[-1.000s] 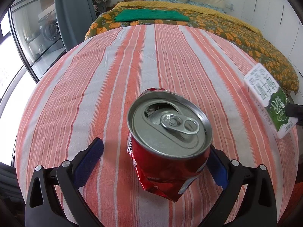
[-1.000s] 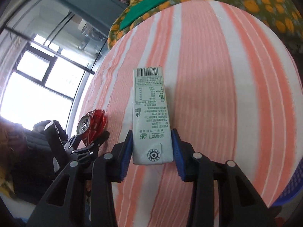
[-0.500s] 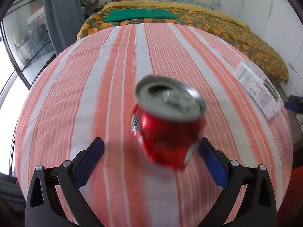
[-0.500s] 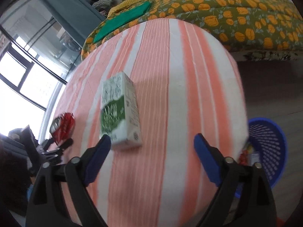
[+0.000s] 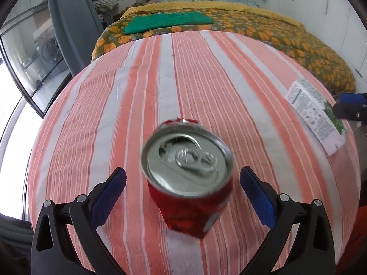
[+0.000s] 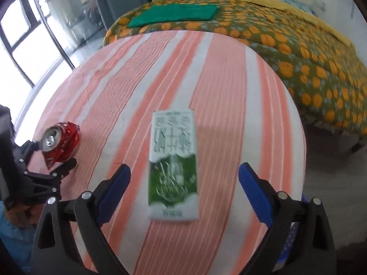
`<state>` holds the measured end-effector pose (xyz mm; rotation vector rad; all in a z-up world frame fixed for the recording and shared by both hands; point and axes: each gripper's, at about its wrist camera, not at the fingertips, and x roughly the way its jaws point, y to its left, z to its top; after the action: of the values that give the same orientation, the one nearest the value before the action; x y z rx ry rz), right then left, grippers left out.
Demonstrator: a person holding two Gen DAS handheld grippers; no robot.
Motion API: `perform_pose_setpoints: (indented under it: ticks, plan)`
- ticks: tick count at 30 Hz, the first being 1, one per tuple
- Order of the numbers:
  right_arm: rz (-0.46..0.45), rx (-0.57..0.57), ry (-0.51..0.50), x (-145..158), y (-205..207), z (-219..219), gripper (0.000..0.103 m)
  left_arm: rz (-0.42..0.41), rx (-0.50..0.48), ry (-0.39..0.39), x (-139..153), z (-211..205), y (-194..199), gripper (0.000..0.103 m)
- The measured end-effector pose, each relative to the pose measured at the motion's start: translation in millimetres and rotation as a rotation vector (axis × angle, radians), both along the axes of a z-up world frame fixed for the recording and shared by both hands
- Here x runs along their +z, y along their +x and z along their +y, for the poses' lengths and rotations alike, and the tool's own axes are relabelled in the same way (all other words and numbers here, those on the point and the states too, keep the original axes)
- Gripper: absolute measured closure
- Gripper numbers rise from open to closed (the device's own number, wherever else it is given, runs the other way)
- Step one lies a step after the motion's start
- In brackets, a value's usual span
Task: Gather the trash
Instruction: 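Grasp the white-and-green milk carton with the right tool while the left tool holds the can, then carry can and carton to the blue wastebasket and open both tools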
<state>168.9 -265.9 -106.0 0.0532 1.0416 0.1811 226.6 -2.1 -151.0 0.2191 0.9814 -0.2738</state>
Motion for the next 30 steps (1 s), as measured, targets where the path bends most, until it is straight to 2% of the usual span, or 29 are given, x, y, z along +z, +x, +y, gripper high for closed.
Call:
perform_pose_setpoints:
  ticks: [2,4,6,7,8,9,10,15,20,25,30]
  plan:
    - [0.027,0.025,-0.067,-7,9,15,0.011,0.023,0.013,0.005,-2,0,5,0.006]
    - [0.041,0.028,-0.144,-13,13,25,0.011,0.034,0.018,0.022,-5,-1,8,0.014]
    - [0.042,0.017,-0.174,-15,14,27,0.013,0.041,0.021,-0.001,-5,1,9,0.020]
    - [0.045,0.015,-0.183,-17,14,25,0.026,0.047,0.022,-0.016,-5,2,9,0.025]
    - [0.049,0.014,-0.189,-17,14,25,0.049,0.046,0.021,-0.025,-4,2,9,0.029]
    - [0.056,0.014,-0.183,-18,12,21,0.052,0.040,0.014,-0.028,-3,2,9,0.039]
    - [0.056,0.008,-0.175,-17,10,19,0.054,0.036,0.010,-0.023,-3,0,8,0.042]
    - [-0.020,0.006,-0.117,8,-18,3,0.054,0.002,0.007,-0.031,8,-5,-2,0.042]
    - [-0.067,0.005,-0.032,25,-57,-23,0.054,-0.031,-0.042,-0.101,33,-29,-27,0.042]
    - [-0.085,-0.053,0.053,33,-100,-71,0.054,-0.053,-0.165,-0.145,53,-84,-65,0.042]
    - [-0.113,-0.143,0.060,33,-140,-127,0.054,-0.055,-0.294,-0.197,69,-148,-99,0.042]
